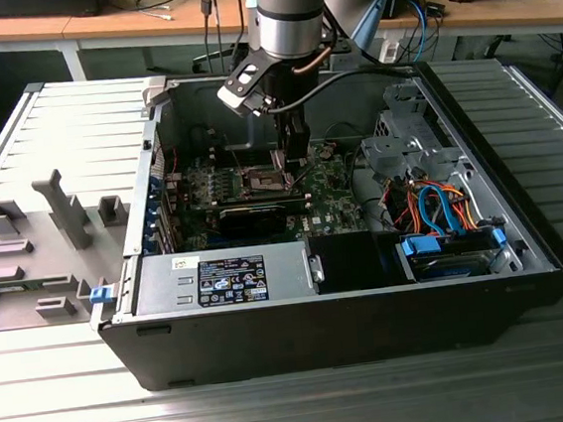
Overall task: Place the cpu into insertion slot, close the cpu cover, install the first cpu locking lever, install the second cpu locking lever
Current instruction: 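Place the cpu into insertion slot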
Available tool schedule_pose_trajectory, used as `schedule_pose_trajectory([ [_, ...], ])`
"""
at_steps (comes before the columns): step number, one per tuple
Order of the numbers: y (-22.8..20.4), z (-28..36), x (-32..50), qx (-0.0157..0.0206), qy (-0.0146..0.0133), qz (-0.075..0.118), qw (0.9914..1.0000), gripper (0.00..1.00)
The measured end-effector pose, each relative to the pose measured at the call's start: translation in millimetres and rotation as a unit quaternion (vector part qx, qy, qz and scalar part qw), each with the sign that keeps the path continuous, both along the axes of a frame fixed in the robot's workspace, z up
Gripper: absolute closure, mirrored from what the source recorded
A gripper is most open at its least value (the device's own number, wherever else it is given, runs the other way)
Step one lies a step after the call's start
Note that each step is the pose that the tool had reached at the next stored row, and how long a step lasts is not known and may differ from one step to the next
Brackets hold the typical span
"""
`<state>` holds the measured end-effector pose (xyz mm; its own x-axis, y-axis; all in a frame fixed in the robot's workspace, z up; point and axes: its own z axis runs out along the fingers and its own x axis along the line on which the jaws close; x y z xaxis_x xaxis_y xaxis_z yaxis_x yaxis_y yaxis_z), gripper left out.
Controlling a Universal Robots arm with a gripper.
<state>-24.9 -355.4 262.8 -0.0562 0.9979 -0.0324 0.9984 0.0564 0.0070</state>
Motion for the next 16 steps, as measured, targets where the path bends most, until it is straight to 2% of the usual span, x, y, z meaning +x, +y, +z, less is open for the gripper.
schedule_pose_trajectory([
  [5, 1.4, -0.8, -0.5, 0.0000, 0.0000, 0.000, 1.00000, 0.46],
  [8, 2.5, -1.1, -3.7, 0.0001, 0.0000, 0.000, 1.00000, 0.46],
  [16, 2.8, -2.1, -6.3, 0.0001, 0.0000, 0.000, 1.00000, 0.46],
])
